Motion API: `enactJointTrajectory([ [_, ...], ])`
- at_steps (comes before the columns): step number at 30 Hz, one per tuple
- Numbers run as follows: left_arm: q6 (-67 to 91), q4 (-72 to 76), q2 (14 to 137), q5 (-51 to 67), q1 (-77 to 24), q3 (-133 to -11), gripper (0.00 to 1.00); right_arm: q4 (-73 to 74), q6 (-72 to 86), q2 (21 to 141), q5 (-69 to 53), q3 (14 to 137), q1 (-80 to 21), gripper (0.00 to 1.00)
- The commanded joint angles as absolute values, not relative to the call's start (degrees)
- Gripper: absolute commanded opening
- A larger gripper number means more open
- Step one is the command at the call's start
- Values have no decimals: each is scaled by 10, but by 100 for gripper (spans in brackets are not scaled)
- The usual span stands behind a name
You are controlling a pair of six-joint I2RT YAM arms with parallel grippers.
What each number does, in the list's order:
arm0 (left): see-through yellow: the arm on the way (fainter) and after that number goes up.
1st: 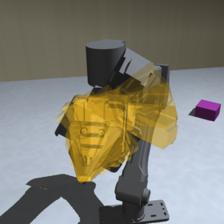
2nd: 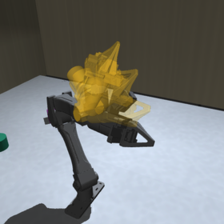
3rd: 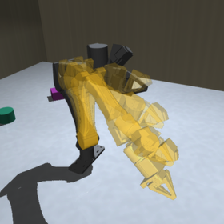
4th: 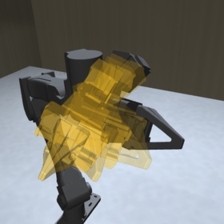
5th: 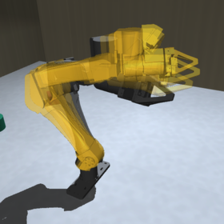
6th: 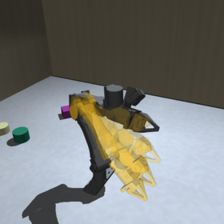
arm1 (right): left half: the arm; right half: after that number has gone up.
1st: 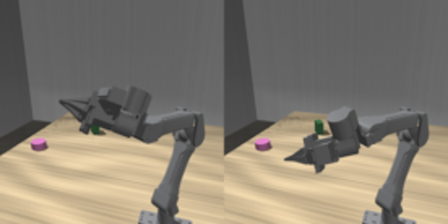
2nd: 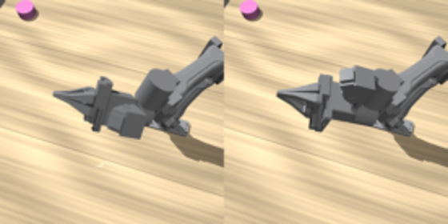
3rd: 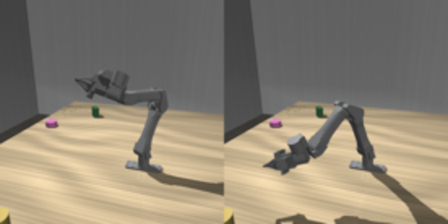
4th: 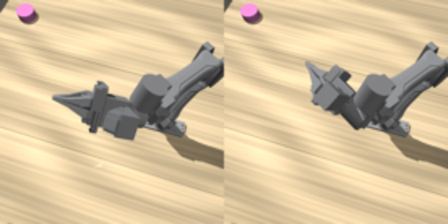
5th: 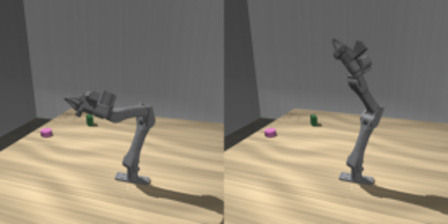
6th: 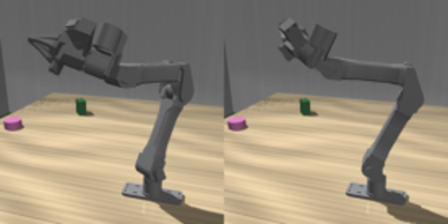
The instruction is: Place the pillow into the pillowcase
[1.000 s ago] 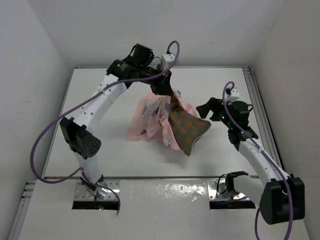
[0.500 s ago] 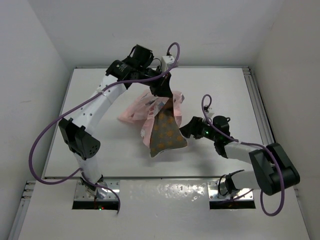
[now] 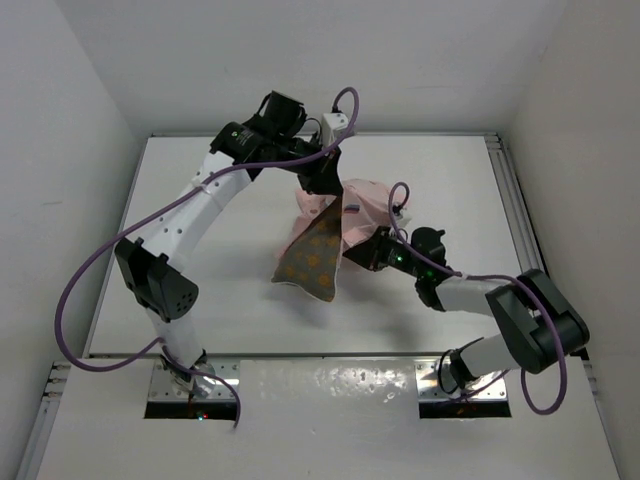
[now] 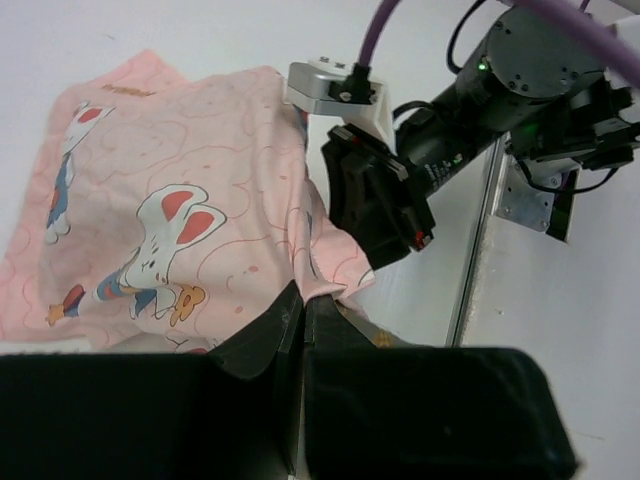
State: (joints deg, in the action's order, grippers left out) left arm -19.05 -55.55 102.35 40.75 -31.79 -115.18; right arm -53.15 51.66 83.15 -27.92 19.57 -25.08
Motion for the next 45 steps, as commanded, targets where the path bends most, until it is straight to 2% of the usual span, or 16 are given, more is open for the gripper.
enactJointTrajectory([
  [1, -191, -496, 970, 414, -321, -1148, 0, -513, 481, 772, -269, 209, -265, 0],
  [5, -182, -485, 976, 403, -320, -1134, 0, -419, 423, 701, -232, 187, -275, 0],
  [8, -171, -477, 982, 407, -321, -1130, 0, -324, 373, 663, -201, 189, -281, 26],
  [9, -171, -475, 985, 409, -321, -1130, 0, -303, 359, 657, -194, 189, -284, 41],
  [13, -173, -474, 992, 406, -324, -1129, 0, -265, 328, 670, -151, 194, -300, 67],
  [16, -176, -475, 990, 405, -325, -1125, 0, -264, 311, 696, -134, 195, -303, 81],
  [22, -187, -485, 979, 412, -325, -1129, 0, -364, 312, 771, -181, 211, -301, 94],
  [24, -187, -487, 976, 416, -325, -1129, 0, -392, 313, 789, -210, 227, -303, 94],
  [26, -185, -488, 975, 417, -325, -1129, 0, -409, 322, 801, -225, 236, -308, 89],
  [28, -182, -485, 975, 416, -323, -1129, 0, -448, 344, 817, -264, 244, -312, 73],
  [29, -179, -485, 974, 416, -323, -1129, 0, -458, 351, 820, -272, 244, -315, 60],
  [30, -178, -483, 975, 417, -323, -1129, 0, -474, 362, 820, -275, 242, -318, 38],
  [31, -177, -483, 976, 415, -321, -1128, 0, -481, 376, 817, -273, 236, -321, 28],
  [33, -178, -484, 976, 412, -320, -1127, 0, -490, 386, 806, -259, 218, -321, 0],
  [37, -182, -490, 975, 397, -318, -1122, 0, -479, 380, 742, -199, 186, -321, 0],
  [45, -183, -489, 973, 399, -319, -1144, 0, -403, 316, 632, -177, 130, -302, 0],
])
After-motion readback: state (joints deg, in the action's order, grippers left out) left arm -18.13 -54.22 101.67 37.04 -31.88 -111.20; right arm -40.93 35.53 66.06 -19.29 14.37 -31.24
